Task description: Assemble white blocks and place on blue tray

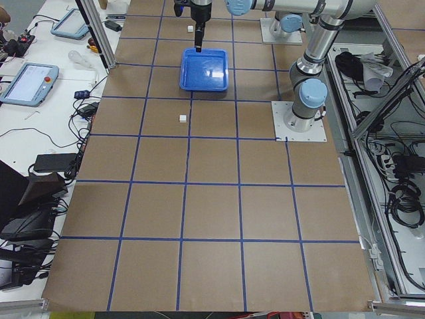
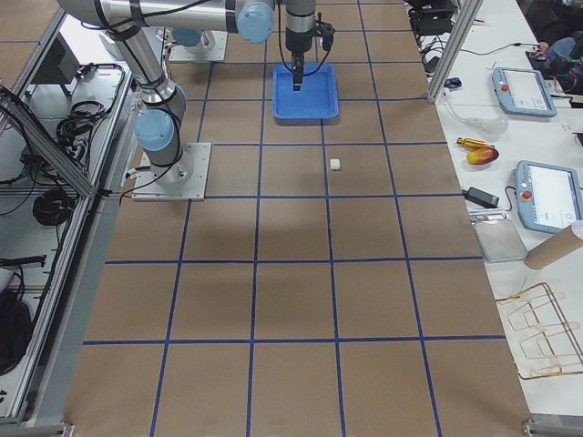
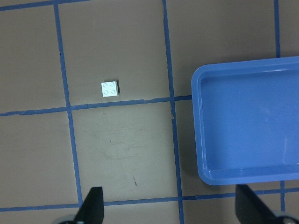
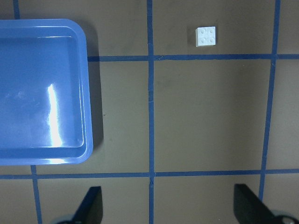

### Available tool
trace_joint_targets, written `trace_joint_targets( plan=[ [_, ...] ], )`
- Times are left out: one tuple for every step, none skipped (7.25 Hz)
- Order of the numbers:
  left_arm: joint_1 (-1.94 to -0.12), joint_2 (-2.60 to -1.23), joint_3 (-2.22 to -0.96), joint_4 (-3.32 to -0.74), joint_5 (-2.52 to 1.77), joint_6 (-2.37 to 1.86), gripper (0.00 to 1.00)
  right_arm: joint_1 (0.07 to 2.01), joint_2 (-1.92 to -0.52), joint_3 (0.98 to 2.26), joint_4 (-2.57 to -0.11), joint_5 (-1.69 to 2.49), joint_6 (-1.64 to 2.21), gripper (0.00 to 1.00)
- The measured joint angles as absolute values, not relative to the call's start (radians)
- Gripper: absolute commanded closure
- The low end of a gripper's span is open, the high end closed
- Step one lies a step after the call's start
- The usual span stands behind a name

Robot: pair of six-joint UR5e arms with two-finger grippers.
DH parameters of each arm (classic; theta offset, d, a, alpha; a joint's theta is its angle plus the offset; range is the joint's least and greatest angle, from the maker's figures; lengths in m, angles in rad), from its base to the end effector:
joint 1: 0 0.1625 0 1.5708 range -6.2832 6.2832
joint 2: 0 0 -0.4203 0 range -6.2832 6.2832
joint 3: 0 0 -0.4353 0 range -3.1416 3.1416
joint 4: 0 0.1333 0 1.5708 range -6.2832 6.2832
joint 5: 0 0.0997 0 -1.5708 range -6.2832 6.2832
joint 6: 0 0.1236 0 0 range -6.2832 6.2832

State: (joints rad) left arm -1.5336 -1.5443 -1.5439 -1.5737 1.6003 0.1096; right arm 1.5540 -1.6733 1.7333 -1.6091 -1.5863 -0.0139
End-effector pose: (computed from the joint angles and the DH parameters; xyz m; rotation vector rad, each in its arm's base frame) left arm -0.1099 -0.5338 0.4875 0.1113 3.1056 -0.0749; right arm 0.1232 -0.4906 0.4288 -0.0043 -3.1262 -0.0343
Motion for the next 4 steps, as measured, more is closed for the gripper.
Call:
trace_joint_targets(
  plan=[
    [-1.534, -1.545, -1.546, -1.574, 1.595, 0.109, 0.0, 1.554, -1.673, 1.734, -1.609, -1.586, -0.016, 0.0],
    [-1.531, -1.548, -1.546, -1.573, 1.589, 0.109, 0.0, 1.554, -1.673, 1.734, -1.609, -1.586, -0.018, 0.0],
    [-1.526, -1.556, -1.545, -1.571, 1.586, 0.109, 0.0, 1.554, -1.673, 1.736, -1.609, -1.585, -0.018, 0.0],
    [-1.519, -1.57, -1.545, -1.563, 1.587, 0.113, 0.0, 1.554, -1.673, 1.737, -1.61, -1.585, -0.017, 0.0]
  ],
)
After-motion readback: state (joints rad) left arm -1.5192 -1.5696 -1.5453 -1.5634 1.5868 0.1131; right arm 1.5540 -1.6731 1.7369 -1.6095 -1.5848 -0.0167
